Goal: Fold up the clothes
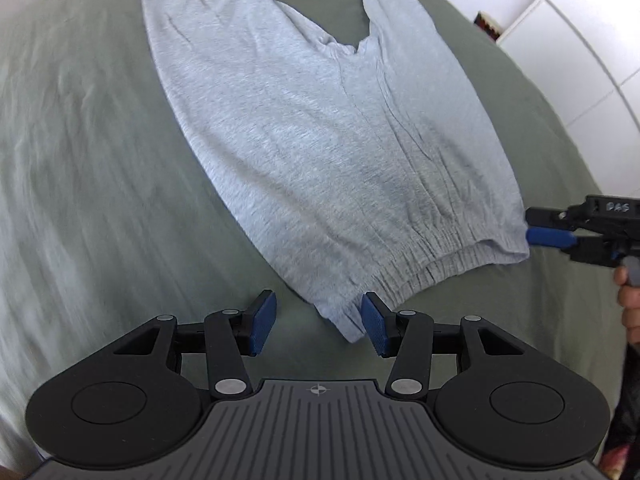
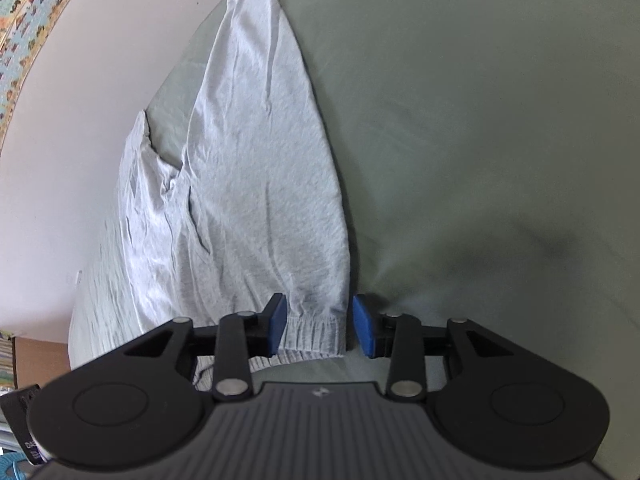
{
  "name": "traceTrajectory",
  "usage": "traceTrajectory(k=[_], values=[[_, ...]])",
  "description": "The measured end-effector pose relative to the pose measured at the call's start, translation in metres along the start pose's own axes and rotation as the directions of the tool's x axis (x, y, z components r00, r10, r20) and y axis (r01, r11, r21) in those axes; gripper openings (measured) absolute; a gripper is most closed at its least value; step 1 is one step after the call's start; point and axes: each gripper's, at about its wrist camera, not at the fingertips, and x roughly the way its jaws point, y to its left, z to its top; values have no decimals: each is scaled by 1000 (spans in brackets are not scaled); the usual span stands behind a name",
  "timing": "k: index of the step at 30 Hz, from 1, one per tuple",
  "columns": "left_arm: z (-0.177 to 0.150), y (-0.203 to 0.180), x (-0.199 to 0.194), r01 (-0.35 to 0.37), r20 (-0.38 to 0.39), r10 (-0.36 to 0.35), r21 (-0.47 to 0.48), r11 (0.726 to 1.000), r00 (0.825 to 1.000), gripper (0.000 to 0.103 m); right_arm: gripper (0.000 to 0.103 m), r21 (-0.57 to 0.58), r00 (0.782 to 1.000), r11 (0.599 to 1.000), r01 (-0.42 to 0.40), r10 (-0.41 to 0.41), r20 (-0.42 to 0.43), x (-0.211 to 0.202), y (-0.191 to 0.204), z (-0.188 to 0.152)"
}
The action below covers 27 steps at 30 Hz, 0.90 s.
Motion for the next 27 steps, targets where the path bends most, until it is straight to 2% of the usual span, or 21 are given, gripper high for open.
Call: traceTrajectory(k=[4,10,13,16,17,18,19,20,22,25,27], values=[[-9,21,-8,76,7,-76,-171,982,997,46,39,-5,1000,1000,-12,12,-8,-1,-4,-1],[2,17,2,145,43,-139,-241,960,989,47,39,47,999,998,-36,36,-3,2,-22,0],[2,16,12,183,53,-175,-291,939,983,47,39,51,999,997,-52,53,-6,5,-23,-3],[1,14,16,188,61,-178,-308,932,982,46,38,47,998,997,-65,65,-12,8,-21,-5],[1,14,16,189,63,-178,-307,933,982,45,36,46,998,997,-68,69,-14,9,-21,-6],[1,14,15,191,70,-178,-313,930,981,44,29,40,997,997,-70,71,-22,11,-19,-7],[1,13,16,187,70,-174,-311,932,982,40,24,36,997,997,-66,67,-24,11,-20,-8],[1,13,17,180,70,-167,-307,934,983,32,23,34,998,998,-62,63,-27,11,-20,-8],[2,9,18,135,57,-124,-278,951,991,19,18,24,998,999,-49,49,-30,11,-19,-9],[2,9,16,131,60,-119,-242,962,991,10,14,-4,999,1000,-21,21,-29,10,-13,-10],[2,4,9,123,69,-111,-210,970,991,8,11,-26,1000,1000,-3,2,-30,9,-8,-10]])
